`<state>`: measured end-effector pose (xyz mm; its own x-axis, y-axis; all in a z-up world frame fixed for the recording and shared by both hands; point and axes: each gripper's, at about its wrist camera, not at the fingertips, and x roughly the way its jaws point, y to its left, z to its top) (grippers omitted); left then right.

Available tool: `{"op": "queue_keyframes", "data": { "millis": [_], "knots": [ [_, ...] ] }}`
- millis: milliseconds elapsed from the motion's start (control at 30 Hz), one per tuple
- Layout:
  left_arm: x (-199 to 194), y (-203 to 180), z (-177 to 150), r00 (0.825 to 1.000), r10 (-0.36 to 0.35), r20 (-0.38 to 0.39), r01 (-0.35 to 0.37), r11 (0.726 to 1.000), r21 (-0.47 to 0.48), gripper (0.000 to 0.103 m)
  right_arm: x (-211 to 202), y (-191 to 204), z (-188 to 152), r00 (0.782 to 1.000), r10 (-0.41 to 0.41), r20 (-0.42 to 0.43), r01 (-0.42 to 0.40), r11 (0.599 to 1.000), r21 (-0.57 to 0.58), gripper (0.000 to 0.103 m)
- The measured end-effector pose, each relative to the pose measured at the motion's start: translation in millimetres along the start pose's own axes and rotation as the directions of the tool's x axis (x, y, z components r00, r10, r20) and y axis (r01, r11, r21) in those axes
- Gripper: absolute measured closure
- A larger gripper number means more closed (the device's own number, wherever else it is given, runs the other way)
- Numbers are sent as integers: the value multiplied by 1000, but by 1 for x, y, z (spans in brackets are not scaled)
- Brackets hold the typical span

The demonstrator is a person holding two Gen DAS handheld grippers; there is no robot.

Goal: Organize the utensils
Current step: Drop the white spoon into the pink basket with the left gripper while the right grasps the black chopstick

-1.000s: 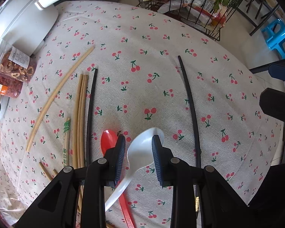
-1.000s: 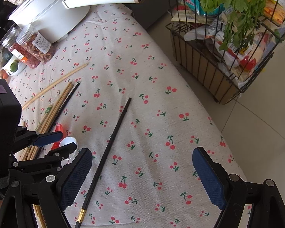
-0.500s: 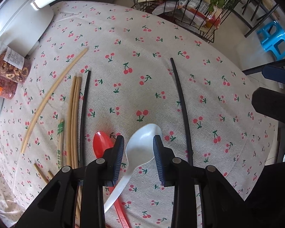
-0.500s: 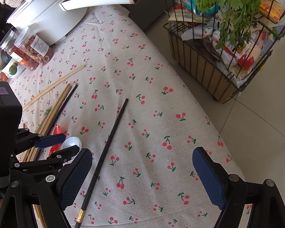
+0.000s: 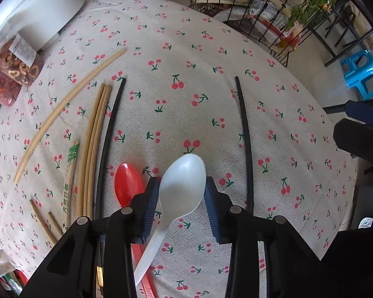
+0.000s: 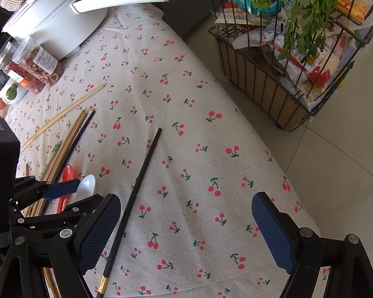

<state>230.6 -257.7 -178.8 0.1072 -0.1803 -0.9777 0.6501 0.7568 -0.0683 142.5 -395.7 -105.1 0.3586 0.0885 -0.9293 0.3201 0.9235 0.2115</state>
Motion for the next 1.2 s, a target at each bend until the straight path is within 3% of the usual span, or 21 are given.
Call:
{"op": "queue_keyframes", "data": {
  "millis": [133, 200, 333, 467, 633, 700, 767, 900, 1067, 1200],
  "knots": [
    [-26, 12, -11, 995, -17, 100, 27, 996, -90, 65, 11, 6, 4, 1000, 19, -20, -19, 1000, 2, 13],
    [-46, 16, -21, 986, -26, 163, 48, 989, -136, 65, 21, 8, 6, 999, 38, -38, -37, 999, 10, 20],
    [-90, 24, -47, 957, -53, 285, 117, 970, -215, 65, 43, 12, 11, 992, 103, -66, -100, 994, 54, 34],
    [-128, 25, -78, 923, -41, 382, 144, 959, -243, 65, 55, 28, 16, 992, 118, -46, -117, 993, 26, 45],
    [-162, 33, -117, 885, -22, 466, 174, 943, -285, 65, 76, 51, 13, 997, 14, -75, -19, 998, -58, 60],
    [-172, 37, -134, 870, -7, 493, 177, 938, -300, 65, 77, 61, 11, 997, -48, -63, 41, 992, -118, 79],
    [-182, 44, -150, 853, 7, 522, 184, 931, -314, 65, 77, 65, 9, 996, -78, -48, 71, 987, -147, 89],
    [-202, 55, -178, 815, 30, 579, 201, 922, -330, 65, 75, 62, 8, 998, -22, -58, 16, 994, -105, 95],
    [-224, 76, -207, 745, 80, 663, 220, 908, -357, 65, 45, 69, 7, 998, 62, 13, -60, 994, -94, 96],
    [-241, 91, -227, 657, 161, 737, 212, 899, -385, 65, 3, 84, -4, 985, 136, 109, -119, 981, -151, 97]
  ]
}}
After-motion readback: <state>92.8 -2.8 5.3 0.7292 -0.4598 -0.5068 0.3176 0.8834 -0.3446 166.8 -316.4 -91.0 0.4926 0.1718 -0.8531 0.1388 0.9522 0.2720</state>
